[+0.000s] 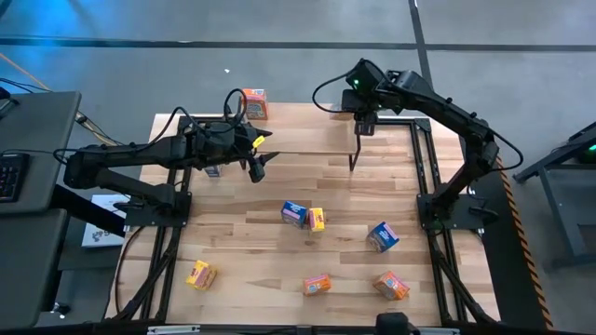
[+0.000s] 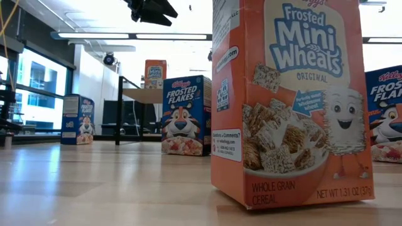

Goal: Stack cereal on shelf
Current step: Put the top right yellow cereal box on the shelf

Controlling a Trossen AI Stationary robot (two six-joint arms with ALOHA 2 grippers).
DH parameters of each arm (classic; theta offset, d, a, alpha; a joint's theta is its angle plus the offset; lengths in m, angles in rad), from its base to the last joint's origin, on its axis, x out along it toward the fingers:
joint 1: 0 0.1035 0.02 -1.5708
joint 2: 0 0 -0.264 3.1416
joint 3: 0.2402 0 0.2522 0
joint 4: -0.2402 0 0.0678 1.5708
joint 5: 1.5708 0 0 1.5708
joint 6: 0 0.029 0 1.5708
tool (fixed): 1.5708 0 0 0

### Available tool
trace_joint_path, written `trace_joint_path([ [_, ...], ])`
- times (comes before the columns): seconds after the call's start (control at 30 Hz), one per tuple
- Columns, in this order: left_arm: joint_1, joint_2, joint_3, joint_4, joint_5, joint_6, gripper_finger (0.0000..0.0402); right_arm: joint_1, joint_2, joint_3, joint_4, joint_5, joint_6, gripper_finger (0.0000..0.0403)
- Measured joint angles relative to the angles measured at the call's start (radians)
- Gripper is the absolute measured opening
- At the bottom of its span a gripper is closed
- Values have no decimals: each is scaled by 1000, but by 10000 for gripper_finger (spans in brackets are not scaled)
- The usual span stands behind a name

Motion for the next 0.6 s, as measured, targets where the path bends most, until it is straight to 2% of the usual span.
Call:
trace_joint_path([
  [0.6,0,0,0,0,-1,0,273,0,0,0,-42,-5,64,142],
])
